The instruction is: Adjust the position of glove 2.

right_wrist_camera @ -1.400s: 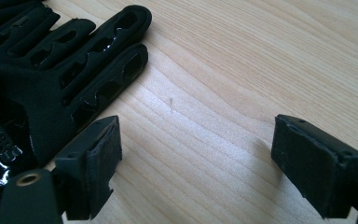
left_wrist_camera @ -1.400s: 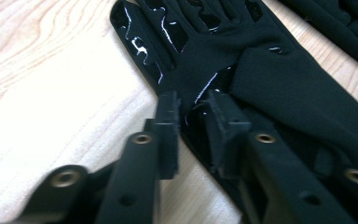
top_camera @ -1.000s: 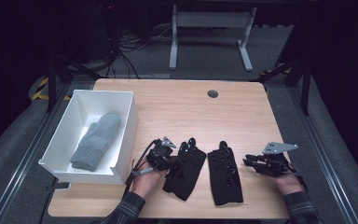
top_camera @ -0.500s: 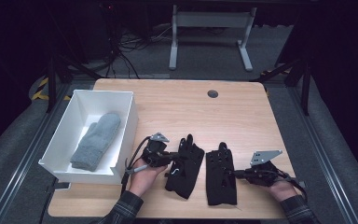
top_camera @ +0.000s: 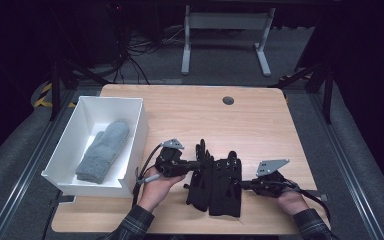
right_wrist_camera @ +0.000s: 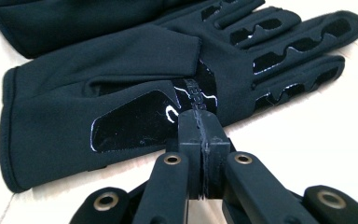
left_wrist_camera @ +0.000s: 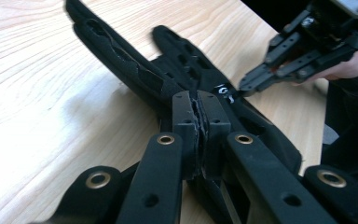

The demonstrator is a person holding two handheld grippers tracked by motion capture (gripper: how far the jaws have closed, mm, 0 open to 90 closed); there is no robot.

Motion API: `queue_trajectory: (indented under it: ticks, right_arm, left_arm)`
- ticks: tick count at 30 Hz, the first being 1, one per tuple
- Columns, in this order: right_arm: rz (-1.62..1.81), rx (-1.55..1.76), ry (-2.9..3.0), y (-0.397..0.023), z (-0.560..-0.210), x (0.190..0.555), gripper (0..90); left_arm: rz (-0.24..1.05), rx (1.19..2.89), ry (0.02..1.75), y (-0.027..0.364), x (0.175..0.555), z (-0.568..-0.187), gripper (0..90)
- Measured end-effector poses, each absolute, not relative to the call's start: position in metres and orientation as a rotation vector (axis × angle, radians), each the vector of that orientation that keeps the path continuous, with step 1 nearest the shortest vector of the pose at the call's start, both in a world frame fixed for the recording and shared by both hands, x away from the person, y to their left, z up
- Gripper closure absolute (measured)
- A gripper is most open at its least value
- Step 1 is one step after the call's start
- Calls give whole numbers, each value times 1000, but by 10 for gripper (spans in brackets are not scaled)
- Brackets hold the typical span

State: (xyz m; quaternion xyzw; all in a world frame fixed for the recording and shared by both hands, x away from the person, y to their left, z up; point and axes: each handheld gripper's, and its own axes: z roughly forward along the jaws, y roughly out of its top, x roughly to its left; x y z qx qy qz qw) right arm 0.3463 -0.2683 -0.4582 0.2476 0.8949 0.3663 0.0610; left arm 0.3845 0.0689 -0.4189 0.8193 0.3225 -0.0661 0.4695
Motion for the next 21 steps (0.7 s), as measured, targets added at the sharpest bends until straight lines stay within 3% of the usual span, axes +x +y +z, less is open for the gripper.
queue_trajectory:
  ticks: [21]
  right_arm:
    - [1118, 652, 2696, -217, -461, 368, 900]
  left_arm:
    - [-113, 2134, 699, 20, 393, -413, 875]
